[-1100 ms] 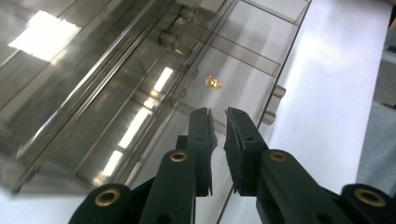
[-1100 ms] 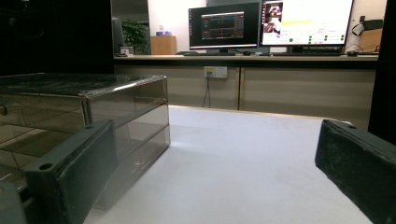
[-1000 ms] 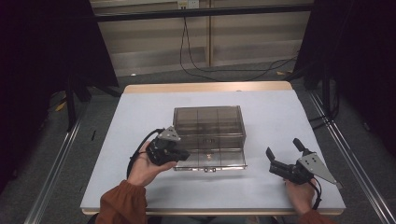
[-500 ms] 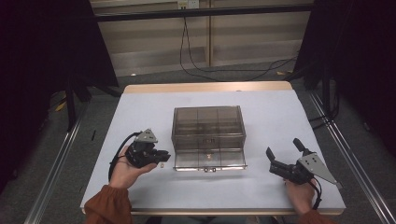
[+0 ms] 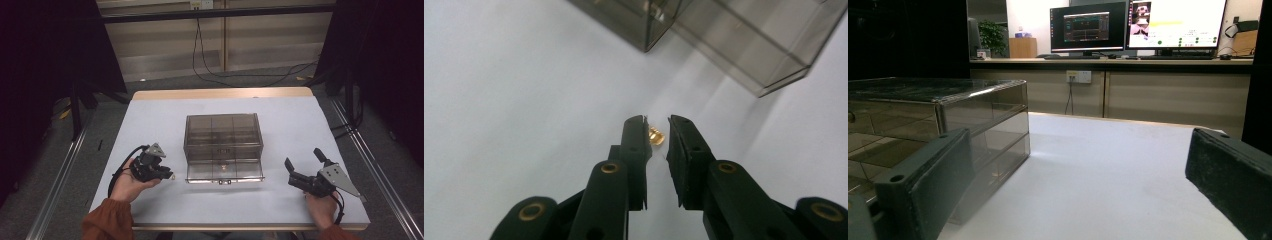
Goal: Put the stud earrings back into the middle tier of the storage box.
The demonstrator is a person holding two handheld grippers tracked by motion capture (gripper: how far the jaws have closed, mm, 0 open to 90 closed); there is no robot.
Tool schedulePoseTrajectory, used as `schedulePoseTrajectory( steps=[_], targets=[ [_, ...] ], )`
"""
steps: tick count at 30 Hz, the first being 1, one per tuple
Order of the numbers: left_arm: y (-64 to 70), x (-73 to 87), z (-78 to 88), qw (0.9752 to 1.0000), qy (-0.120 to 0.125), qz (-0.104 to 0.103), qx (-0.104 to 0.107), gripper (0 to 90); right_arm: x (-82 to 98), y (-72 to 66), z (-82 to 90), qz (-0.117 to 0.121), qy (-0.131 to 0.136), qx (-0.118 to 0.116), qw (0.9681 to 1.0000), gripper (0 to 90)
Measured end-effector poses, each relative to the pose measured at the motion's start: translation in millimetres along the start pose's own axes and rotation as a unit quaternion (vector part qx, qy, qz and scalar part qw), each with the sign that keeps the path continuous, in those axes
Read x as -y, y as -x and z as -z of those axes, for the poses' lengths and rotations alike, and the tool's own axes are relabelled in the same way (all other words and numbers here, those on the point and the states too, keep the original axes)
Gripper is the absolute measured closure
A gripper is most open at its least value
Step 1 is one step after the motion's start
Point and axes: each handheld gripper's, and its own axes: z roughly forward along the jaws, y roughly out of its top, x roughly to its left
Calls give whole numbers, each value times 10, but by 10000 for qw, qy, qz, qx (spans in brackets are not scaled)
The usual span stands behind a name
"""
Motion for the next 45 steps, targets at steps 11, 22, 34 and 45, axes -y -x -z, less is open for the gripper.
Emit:
schedulePoseTrajectory(
  steps=[11, 22, 34, 45],
  targets=[
    [-73, -137, -173, 9968, -735, -301, 73, 778, 0, 3, 0, 3, -3, 4, 10000, 0],
    [-78, -234, -252, 9930, -1076, -458, 156, 762, 0, 3, -1, 2, -2, 5, 10000, 0],
    [-75, -214, -295, 9933, -1086, -344, 198, 820, -1, 4, 0, -2, -11, 13, 10000, 0],
    [-140, -113, -242, 9972, -722, -52, 203, 859, -1, 6, -2, -10, -3, 8, 10000, 0]
  ],
)
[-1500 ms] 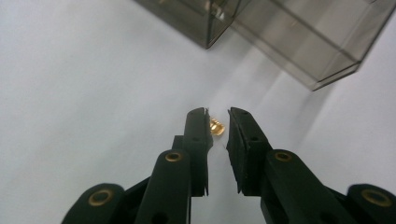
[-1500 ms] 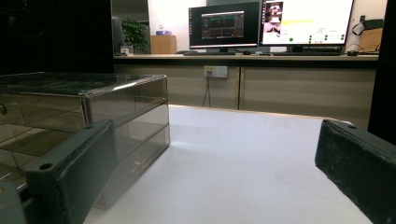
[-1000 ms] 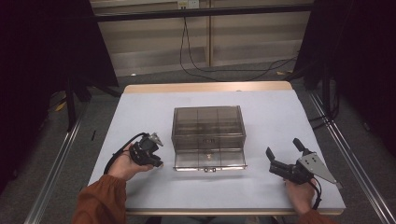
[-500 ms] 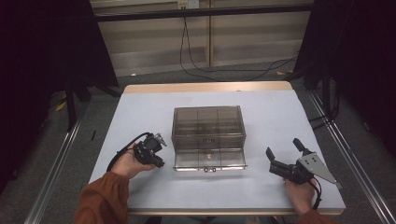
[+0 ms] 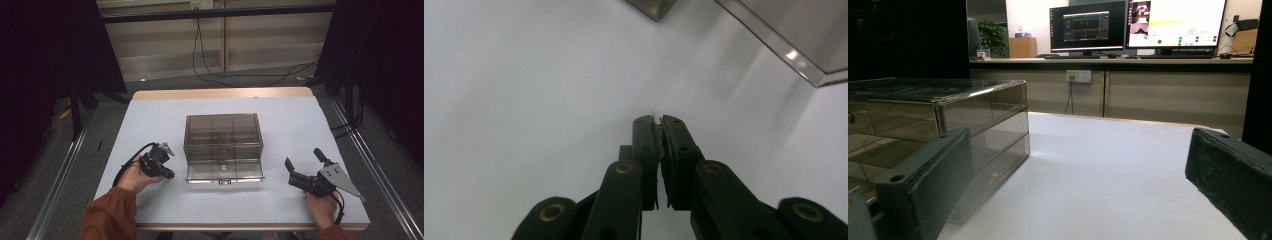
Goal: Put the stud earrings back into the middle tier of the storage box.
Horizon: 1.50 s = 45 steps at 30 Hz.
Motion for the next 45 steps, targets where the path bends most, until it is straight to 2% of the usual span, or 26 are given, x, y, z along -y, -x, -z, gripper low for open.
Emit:
schedulePoseTrajectory(
  steps=[2, 4, 5, 6, 8, 11, 15, 18, 22, 26, 32, 37, 40, 41, 42, 45],
  targets=[
    [-12, 28, 34, 9998, 189, 48, 55, 859, 0, 0, 0, -3, -1, 0, 10000, 0],
    [-5, 58, 59, 9992, 358, 183, -22, 860, 0, 1, 0, -6, -2, 2, 10000, 0],
    [-3, 77, 64, 9986, 479, 236, 4, 860, 0, 1, 0, -7, -4, 2, 10000, 0],
    [-11, 95, 75, 9982, 549, 238, 21, 860, 0, 1, 0, -2, -2, -1, 10000, 0],
    [-8, 132, 76, 9970, 663, 399, -62, 860, 0, 1, 0, -5, -2, 0, 10000, 0],
    [2, 192, 110, 9935, 1008, 531, -18, 860, 0, 3, -1, 0, 4, 19, 10000, 0],
    [36, 228, 172, 9893, 1356, 529, -43, 860, 0, 3, -2, -2, -1, 14, 10000, 0],
    [63, 230, 196, 9874, 1491, 517, -74, 860, 0, 3, -3, -3, 0, 10, 10000, 0],
    [122, 207, 231, 9862, 1585, 472, -64, 860, 0, 3, -3, -6, -1, 6, 10000, 0],
    [190, 191, 297, 9823, 1825, 416, -87, 860, 0, 4, -2, 2, 0, 13, 10000, 0],
    [275, 157, 361, 9783, 2041, 357, -31, 860, 0, 3, -3, -4, -1, 10, 10000, 0],
    [344, 85, 391, 9765, 2136, 267, 40, 860, 0, 4, -3, -5, -2, 6, 10000, 0],
    [393, 30, 377, 9767, 2140, 182, 30, 860, 0, 2, -3, -3, -1, -1, 10000, 0],
    [406, 12, 382, 9768, 2131, 194, 28, 860, 0, 2, -2, -6, -7, 5, 10000, 0],
    [420, -8, 377, 9760, 2166, 231, 38, 861, 0, 3, -1, -6, -5, 16, 10000, 0],
    [494, -76, 367, 9760, 2176, 89, 77, 862, 0, 1, -2, -8, -3, 13, 10000, 0]
  ],
)
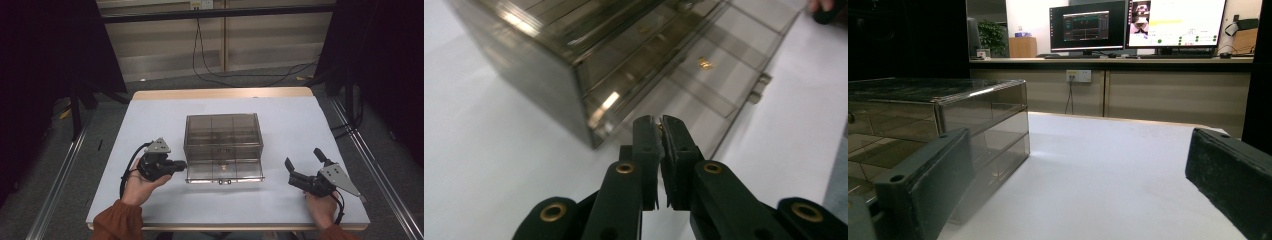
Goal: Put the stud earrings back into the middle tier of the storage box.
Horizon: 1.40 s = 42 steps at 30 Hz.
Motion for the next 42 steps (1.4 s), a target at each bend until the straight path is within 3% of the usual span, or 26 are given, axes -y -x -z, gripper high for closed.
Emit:
schedulePoseTrajectory(
  steps=[8, 12, 16, 27, 42],
  targets=[
    [130, -173, -134, 9995, -29, -267, 155, 861, 0, 0, 1, 11, 5, -14, 10000, 0],
    [193, -244, -199, 9984, -84, -455, 322, 860, 0, 0, 1, 9, 3, -12, 10000, 0],
    [239, -337, -245, 9975, -170, -590, 351, 861, 0, 0, 0, 9, 0, -21, 10000, 0],
    [301, -495, -400, 9963, -256, -680, 466, 861, 0, -1, 2, 15, -6, -1, 10000, 0],
    [409, -731, -633, 9891, -827, -1101, 516, 860, 0, -2, 0, 15, 4, -11, 10000, 0]
  ],
)
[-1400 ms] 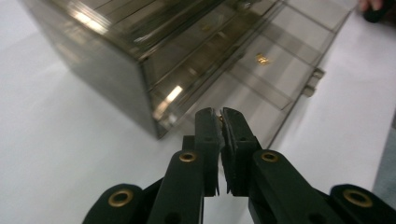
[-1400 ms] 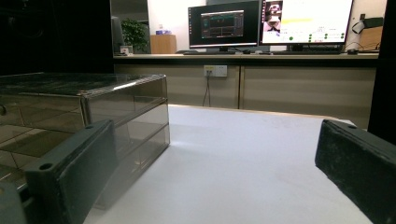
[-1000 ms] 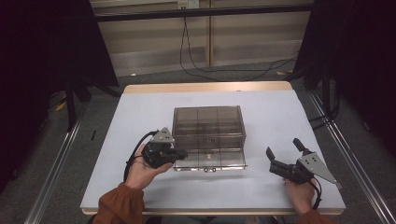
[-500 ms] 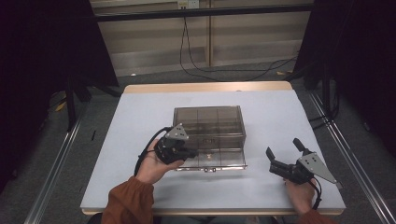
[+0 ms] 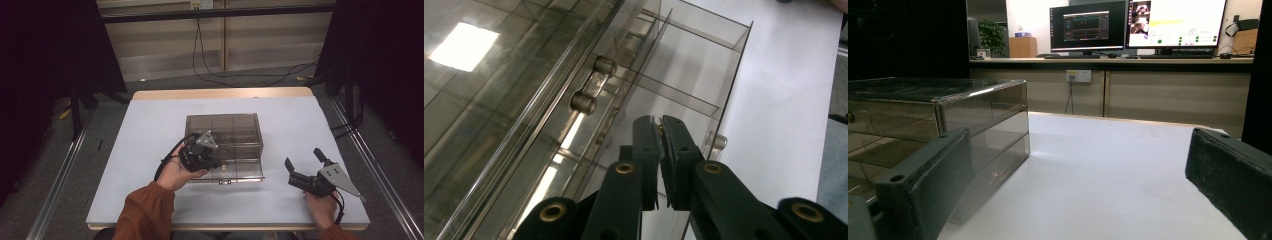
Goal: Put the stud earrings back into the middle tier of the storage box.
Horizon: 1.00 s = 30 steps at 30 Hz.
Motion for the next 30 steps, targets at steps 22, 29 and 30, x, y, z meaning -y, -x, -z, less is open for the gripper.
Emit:
schedulePoseTrajectory(
  steps=[22, 29, 30],
  targets=[
    [-8, -239, -273, 9908, -1286, -410, 63, 859, 0, -1, 2, 6, 0, -5, 10000, 0],
    [23, -275, -394, 9845, -1679, -517, -19, 859, 1, -2, 3, 10, 3, -6, 10000, 0],
    [24, -275, -405, 9841, -1702, -508, -5, 859, 1, -1, 2, 9, 2, -6, 10000, 0]
  ],
)
